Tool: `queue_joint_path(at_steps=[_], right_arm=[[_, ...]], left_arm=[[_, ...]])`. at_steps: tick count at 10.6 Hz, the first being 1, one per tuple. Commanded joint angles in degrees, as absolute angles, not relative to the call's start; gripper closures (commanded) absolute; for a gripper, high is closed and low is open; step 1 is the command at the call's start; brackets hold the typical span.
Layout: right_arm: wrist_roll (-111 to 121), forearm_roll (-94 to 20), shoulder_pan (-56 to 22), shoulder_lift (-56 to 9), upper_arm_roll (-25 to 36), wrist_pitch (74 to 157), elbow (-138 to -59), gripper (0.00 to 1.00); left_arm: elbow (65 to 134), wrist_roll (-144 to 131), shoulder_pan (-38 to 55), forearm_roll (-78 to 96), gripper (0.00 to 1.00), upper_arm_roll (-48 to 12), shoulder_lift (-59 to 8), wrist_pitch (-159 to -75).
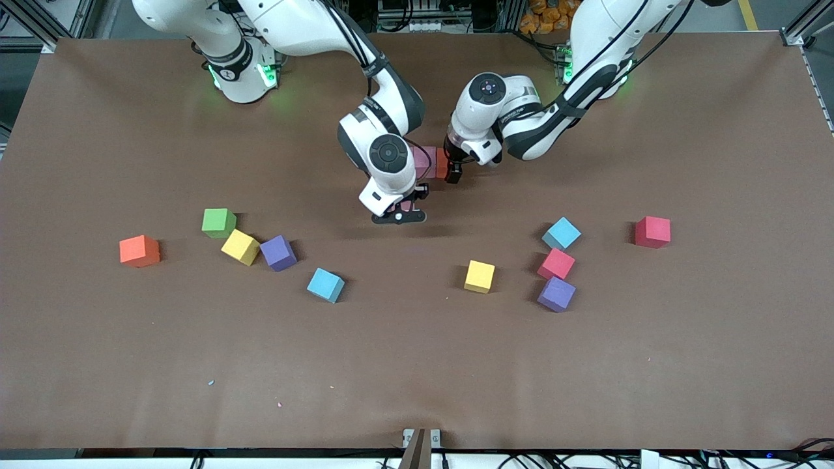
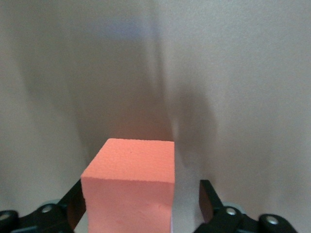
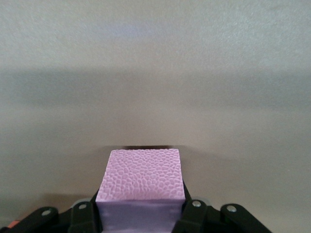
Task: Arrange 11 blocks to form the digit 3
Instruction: 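Release the orange block from the left gripper while the right gripper carries pink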
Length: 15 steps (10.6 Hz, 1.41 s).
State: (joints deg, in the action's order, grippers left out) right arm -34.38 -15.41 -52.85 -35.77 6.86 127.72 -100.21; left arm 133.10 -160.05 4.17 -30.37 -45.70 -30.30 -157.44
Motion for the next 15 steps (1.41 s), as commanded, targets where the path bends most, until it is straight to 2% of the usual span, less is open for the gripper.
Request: queue_joint_path(at_steps=[1, 9, 13, 15], right_arm=[[-34.7, -15.8, -53.6, -35.7, 7.1, 128.1, -100.6, 0.93], [-35.1, -15.8, -54.5, -35.2, 7.2, 126.6, -102.0, 0.91], [-35.6, -16.0, -54.6, -35.1, 7.1, 126.5, -102.3, 0.91], [-37.0, -16.2, -54.6, -35.1, 7.1, 126.6, -102.3, 0.91]], left_arm=[[132.8, -174.3, 4.6, -34.6, 0.0, -46.2, -29.8, -156.6], [133.1, -174.3, 2.6, -34.6, 0.0, -50.6, -23.8, -151.0], [132.2, -171.2, -9.7, -34.6, 0.0, -60.0, -23.8, -148.0], [130.0, -167.5, -11.9, -34.6, 0.0, -60.6, -23.8, -144.3]])
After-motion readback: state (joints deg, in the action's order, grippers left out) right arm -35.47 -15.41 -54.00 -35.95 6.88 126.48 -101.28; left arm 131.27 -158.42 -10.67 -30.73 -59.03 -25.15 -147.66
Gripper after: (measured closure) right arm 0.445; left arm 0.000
